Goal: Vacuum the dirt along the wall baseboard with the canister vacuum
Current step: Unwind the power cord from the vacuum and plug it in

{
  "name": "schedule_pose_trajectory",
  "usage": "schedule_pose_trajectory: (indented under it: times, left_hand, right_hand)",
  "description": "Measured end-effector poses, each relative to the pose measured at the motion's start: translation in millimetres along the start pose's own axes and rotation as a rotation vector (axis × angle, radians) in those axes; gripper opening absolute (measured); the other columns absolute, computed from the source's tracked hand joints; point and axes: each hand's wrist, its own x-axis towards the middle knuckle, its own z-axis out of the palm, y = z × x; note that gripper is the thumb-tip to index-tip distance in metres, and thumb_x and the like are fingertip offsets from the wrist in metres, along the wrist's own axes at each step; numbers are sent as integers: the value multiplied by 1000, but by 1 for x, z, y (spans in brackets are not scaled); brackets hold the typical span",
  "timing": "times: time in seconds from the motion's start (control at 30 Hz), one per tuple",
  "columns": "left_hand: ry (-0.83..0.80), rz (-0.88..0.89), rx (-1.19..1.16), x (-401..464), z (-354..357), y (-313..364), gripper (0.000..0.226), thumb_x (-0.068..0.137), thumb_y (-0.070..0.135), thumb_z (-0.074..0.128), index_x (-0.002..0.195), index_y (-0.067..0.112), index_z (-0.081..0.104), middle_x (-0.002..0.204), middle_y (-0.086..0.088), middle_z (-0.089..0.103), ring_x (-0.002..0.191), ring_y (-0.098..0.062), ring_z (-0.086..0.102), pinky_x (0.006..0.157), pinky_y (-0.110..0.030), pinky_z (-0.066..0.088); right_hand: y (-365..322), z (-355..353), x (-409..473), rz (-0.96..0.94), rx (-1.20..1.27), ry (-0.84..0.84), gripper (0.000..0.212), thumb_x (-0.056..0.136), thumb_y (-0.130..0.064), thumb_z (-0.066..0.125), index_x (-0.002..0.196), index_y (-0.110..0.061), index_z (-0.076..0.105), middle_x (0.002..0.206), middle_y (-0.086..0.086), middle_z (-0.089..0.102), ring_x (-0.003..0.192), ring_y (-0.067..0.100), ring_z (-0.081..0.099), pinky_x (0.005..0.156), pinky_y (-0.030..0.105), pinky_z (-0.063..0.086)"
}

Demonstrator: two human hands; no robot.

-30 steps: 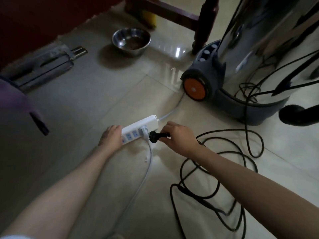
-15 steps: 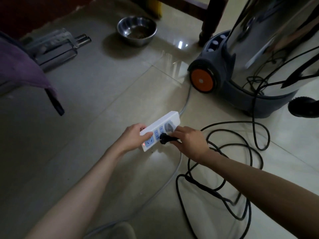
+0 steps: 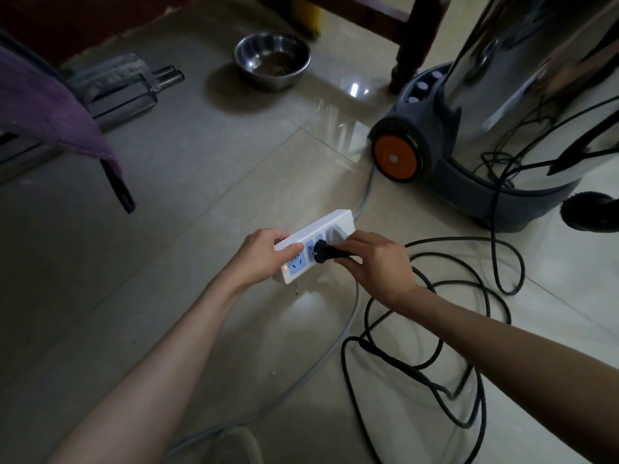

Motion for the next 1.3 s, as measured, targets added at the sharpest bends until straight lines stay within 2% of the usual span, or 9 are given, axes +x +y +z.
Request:
schedule_pose_trajectory:
  times: [0.27, 0.47, 0.57, 0.67, 0.87, 0.93, 1.03, 1.1, 1.3]
  left_hand:
    - [-32, -23, -129, -1, -6, 6, 16, 88, 25, 60, 89, 14, 71, 82, -6, 69, 68, -13, 55, 60, -25, 40]
    - [-7, -24, -234, 0, -6, 7, 11, 87, 24, 63, 87, 21, 73, 73, 7, 67, 56, 2, 54, 50, -12, 39]
    - [17, -26, -264, 1, -6, 7, 9, 86, 24, 64, 92, 23, 72, 76, 11, 69, 60, 5, 57, 50, -9, 38]
    - [26, -40, -292, -2, -2, 3, 11, 87, 22, 65, 96, 22, 71, 82, 9, 71, 69, -2, 61, 56, -14, 43]
    - [-12, -53, -307, -2, 6, -8, 12, 88, 21, 64, 84, 31, 71, 80, 7, 74, 73, -8, 65, 63, -24, 48]
    - [-59, -66, -301, -2, 9, -17, 15, 89, 21, 62, 85, 33, 70, 84, 5, 74, 77, -10, 66, 65, -26, 51]
    - [-130, -101, -249, 2, 11, -29, 16, 91, 18, 61, 88, 32, 69, 91, -3, 74, 85, -18, 67, 78, -41, 54]
    - [-150, -123, -212, 8, 11, -37, 16, 92, 16, 60, 90, 30, 67, 98, -8, 73, 89, -24, 67, 82, -46, 53]
    - [-70, -229, 156, 22, 15, -45, 24, 92, 13, 53, 112, 9, 66, 110, -11, 68, 100, -24, 62, 81, -29, 45]
  right_hand:
    - [0, -6, 5, -86, -43, 74, 18, 72, -10, 83, 89, -9, 78, 72, 8, 69, 56, 28, 65, 40, 36, 49]
    - [-5, -11, 13, -249, -136, 79, 14, 73, -12, 83, 86, -10, 78, 69, 8, 66, 49, 27, 59, 34, 30, 43]
    - [-5, -9, 18, -289, -139, 63, 15, 73, -10, 82, 87, -7, 77, 71, 9, 67, 49, 28, 60, 34, 31, 43]
    - [-3, -6, 18, -303, -124, 41, 13, 75, -9, 80, 86, -5, 77, 70, 10, 67, 48, 29, 60, 34, 30, 43]
    - [5, 5, 20, -307, -100, -38, 11, 77, -10, 76, 86, -6, 77, 71, 10, 67, 55, 29, 64, 36, 31, 46]
    - [5, 13, 20, -300, -131, -102, 12, 77, -8, 77, 89, -9, 78, 72, 8, 67, 63, 28, 64, 43, 29, 45]
    - [3, 35, 25, -241, -233, -373, 29, 97, -18, 52, 122, -19, 66, 105, 5, 66, 99, 26, 58, 75, 35, 43]
    - [2, 43, 28, -216, -288, -503, 35, 100, -29, 44, 132, -22, 56, 121, 1, 60, 114, 23, 50, 86, 32, 36]
    - [8, 34, 23, -21, -191, -638, 47, 103, -42, 36, 145, -20, 43, 141, 4, 52, 125, 24, 49, 101, 33, 32]
